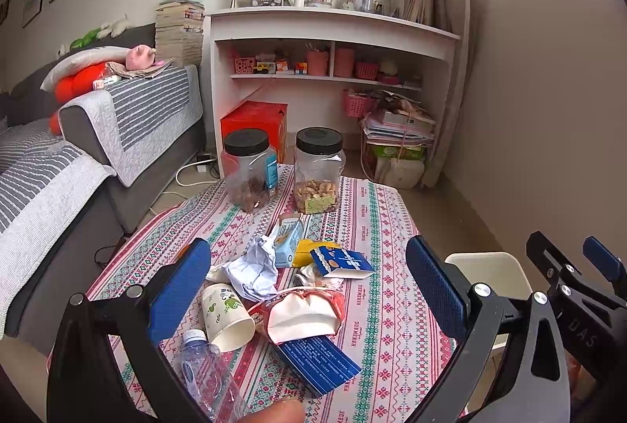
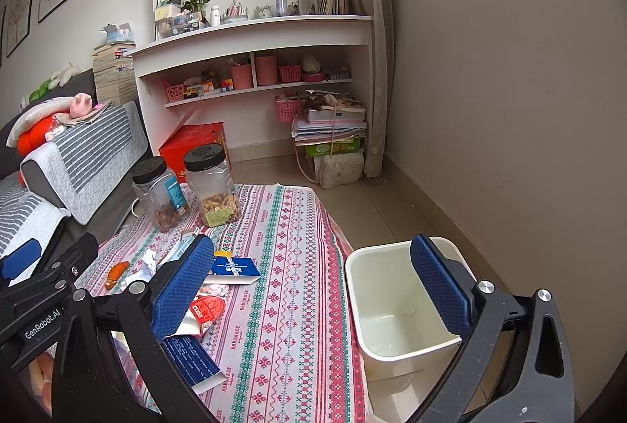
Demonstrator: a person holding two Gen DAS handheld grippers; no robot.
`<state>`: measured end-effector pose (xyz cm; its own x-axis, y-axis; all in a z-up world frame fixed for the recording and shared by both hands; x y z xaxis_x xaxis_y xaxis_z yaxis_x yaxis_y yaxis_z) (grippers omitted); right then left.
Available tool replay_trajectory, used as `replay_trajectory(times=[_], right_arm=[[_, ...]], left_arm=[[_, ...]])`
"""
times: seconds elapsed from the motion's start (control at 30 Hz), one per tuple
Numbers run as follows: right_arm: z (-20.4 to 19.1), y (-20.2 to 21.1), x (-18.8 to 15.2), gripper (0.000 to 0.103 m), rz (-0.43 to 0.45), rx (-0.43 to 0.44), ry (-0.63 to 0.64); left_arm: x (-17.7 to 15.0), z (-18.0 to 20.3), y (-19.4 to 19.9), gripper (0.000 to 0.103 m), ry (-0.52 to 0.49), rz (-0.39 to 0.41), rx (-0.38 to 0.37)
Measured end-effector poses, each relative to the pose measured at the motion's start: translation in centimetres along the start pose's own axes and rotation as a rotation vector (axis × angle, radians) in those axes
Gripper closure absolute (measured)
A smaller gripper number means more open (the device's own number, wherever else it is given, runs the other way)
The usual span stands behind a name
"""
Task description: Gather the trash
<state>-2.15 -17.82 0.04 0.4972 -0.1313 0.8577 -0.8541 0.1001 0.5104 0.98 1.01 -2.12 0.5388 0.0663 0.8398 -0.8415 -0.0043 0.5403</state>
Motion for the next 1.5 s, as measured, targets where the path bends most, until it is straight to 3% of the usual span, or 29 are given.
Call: replay_trajectory(times=[1.5], right_arm=[[0.66,-0.35,0.28,0.007,-0.011,0.007,-0.001]], left_arm=[[-0.21,-0.09,-0.41,0.006,0.002,-0.029,0.008]])
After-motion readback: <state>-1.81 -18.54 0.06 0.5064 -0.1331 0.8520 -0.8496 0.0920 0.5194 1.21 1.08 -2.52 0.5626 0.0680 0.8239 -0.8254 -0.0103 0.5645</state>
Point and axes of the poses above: each gripper's, at about its wrist camera, not at the fingertips, and y roughly against the way its jaws point, z to its right, x to its top, the point moved 1 cm from there along -y, roughly the way its jaws point, and after that the axes turned 3 degrees about -z, right-handed, at the moved point
